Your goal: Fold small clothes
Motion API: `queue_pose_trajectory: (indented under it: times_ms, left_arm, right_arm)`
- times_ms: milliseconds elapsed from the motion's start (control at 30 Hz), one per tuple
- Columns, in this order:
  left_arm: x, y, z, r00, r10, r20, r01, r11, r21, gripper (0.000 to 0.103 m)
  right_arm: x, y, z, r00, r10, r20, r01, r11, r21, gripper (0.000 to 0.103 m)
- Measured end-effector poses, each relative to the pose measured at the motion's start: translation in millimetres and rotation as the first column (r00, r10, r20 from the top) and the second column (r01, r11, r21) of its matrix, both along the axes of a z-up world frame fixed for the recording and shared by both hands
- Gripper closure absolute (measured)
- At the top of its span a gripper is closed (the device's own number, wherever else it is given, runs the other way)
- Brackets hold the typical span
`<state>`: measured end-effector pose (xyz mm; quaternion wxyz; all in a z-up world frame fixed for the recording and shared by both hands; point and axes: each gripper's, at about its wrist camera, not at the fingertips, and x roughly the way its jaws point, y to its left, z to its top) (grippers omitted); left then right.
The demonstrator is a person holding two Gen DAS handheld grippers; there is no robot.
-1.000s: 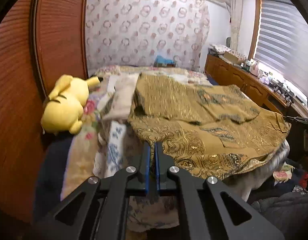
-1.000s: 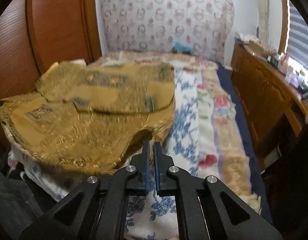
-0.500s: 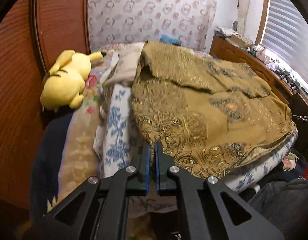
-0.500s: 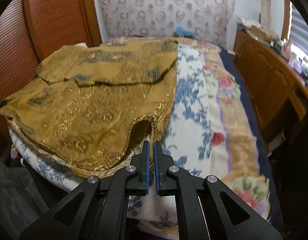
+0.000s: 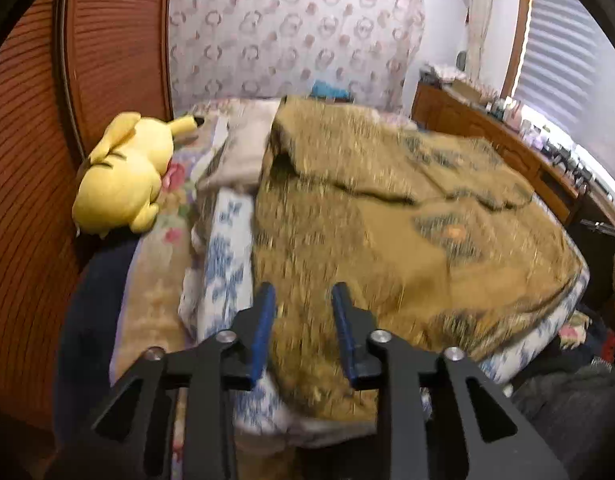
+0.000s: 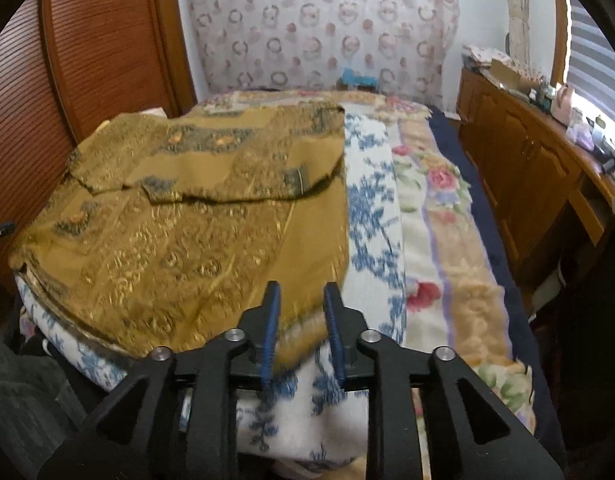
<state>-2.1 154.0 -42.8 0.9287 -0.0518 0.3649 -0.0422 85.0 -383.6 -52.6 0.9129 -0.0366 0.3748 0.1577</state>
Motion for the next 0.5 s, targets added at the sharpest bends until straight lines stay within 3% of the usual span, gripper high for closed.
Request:
queue_pose_trajectory:
  times_ms: [200,400,500]
  left_arm:
    - [50,-8,13,0.998,-0.049,0.027,0.05,0.998,-0.043,0.05]
    - [106,-22,-1,0.997,-0.071,-0.009,0.071,0.997,-0.029,0.049]
    - [126,-25,-7,0.998,-0.061,-0.023,0.061,0.998,-0.017,0.049]
  right_arm:
    - [35,18,10,0.999,0.013,0.036,-0.013,1.0,0.017,0.061]
    - [85,42,5,1.0,0.029,0.002,-0.029,0.998,0.058,0.059]
    - [112,49,-5,0.999,0.005,-0.041,-0.003,0.999,0.035,0.059]
